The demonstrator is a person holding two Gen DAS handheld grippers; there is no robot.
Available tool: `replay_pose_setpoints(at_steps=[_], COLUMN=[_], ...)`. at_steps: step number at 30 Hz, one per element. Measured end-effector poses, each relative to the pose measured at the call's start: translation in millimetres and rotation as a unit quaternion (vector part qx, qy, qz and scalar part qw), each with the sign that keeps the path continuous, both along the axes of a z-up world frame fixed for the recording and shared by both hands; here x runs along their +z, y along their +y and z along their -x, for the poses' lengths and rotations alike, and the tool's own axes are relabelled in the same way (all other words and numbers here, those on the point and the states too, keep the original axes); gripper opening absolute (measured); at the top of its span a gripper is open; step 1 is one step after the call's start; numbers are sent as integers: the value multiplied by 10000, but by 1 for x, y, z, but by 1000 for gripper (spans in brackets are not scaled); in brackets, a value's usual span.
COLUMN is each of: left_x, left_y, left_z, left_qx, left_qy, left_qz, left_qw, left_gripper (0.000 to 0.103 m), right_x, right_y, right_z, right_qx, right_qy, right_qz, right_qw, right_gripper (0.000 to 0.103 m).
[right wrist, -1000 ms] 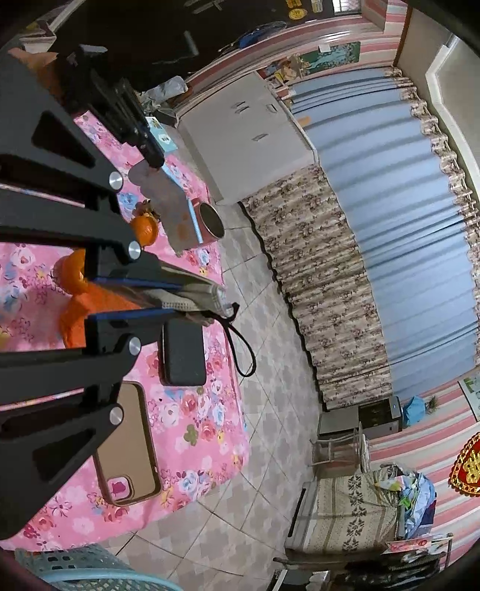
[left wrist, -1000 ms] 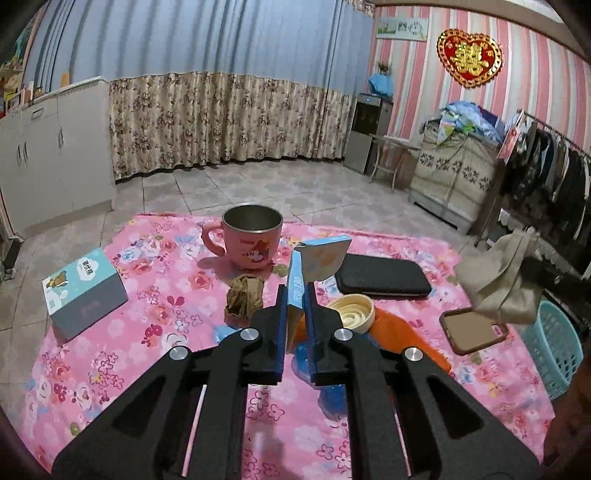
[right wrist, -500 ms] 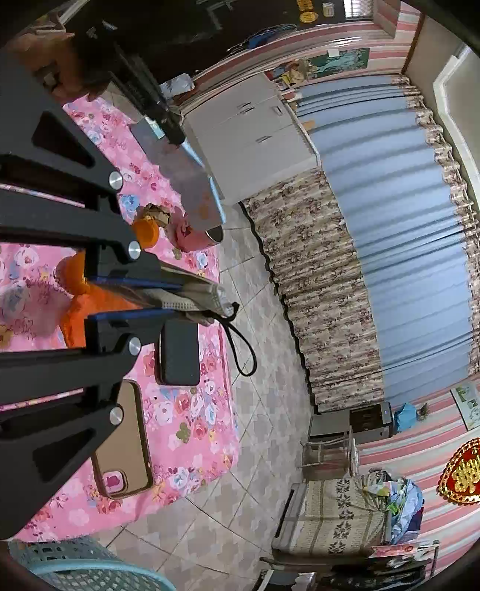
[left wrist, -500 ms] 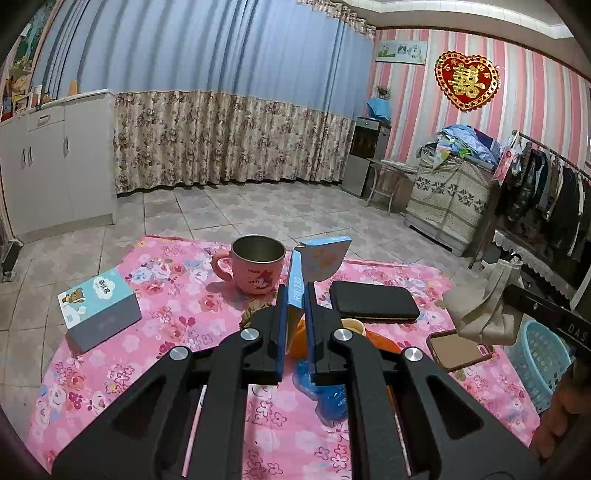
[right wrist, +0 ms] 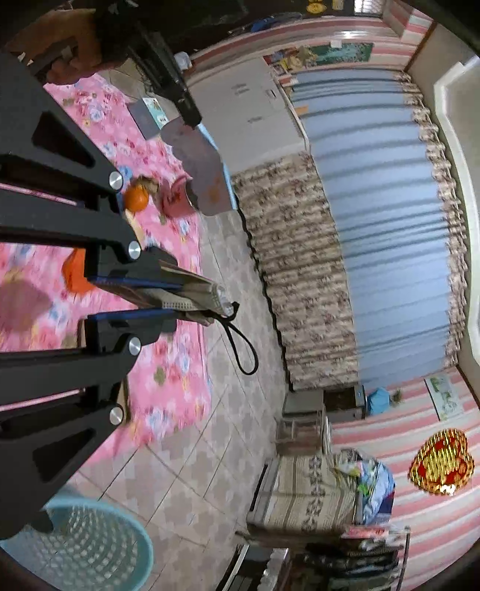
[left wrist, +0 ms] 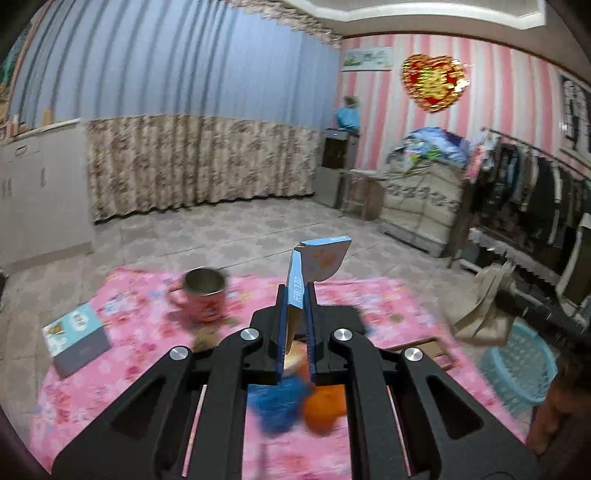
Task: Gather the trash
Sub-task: 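Carry card and cloth over the blue basket and open both tools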
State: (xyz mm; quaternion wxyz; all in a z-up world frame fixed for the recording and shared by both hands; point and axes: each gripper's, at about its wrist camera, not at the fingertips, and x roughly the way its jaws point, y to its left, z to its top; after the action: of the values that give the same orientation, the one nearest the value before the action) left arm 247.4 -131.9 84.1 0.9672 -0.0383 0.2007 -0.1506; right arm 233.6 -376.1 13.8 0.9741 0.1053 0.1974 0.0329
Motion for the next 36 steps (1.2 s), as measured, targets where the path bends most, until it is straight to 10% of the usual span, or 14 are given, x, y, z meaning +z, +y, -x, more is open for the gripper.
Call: replay_pose_setpoints(at_steps=[7,13,31,32,34,36], left_x=[8,-10,-65,-65,-64,-62], left_y=[-126,-228,-329,-331,-333,-332], left_z=[18,37,40,38,38,39], left_qx=[-1042,-1897,-2709,-2728,-2741,-2731], left_qy=[15,159,774,786,768,737], left_qz=[43,-135,-350,-356,-348,-289], left_qw=[9945,9816,9588,9582,9580,9587], left_gripper=[7,7,8,8,28,36], right_x=[8,7,-14,-14,-14,-12], right_y=[-99,-191,-224,-224,-223,-220], right_z=[73,120,120,121,124,126], right_qx=[-1382,-2292,-2655,-2681,-2836,-2847], right_qy=[-98,-65,369,382,377,312], right_qz=[664,294,296,309,386,424], right_qw=[9881,9729,9629,9621,9574,9572], right_gripper=[11,11,15,18,57,59])
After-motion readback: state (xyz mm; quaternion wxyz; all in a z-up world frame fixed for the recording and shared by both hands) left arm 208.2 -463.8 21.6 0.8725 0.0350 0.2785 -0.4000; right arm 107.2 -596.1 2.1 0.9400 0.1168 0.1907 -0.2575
